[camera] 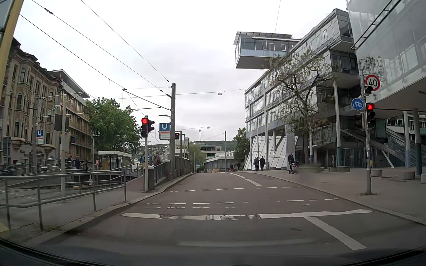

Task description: Follow the waypoints while adhering to traffic rules and regulations

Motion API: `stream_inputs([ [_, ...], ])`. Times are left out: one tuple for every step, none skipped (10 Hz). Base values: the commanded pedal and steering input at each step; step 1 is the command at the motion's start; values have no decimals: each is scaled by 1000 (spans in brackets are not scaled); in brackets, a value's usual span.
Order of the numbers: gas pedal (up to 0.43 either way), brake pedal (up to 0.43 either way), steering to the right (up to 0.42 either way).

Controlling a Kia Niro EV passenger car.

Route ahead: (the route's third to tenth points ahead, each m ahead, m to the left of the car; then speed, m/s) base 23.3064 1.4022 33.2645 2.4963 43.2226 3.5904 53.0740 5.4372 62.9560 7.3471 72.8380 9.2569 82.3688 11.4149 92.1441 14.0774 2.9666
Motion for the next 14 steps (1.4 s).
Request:
stream_inputs([
  [0,183,-7],
  [0,183,-7],
  [0,183,-7],
  [0,183,-7],
  [0,183,-7],
  [0,183,-7],
  [0,189,-7],
  [0,189,-7],
  [0,189,-7],
  [0,189,-7],
  [0,189,-6],
  [0,195,-7],
  [0,195,-6],
  [0,189,-3],
])
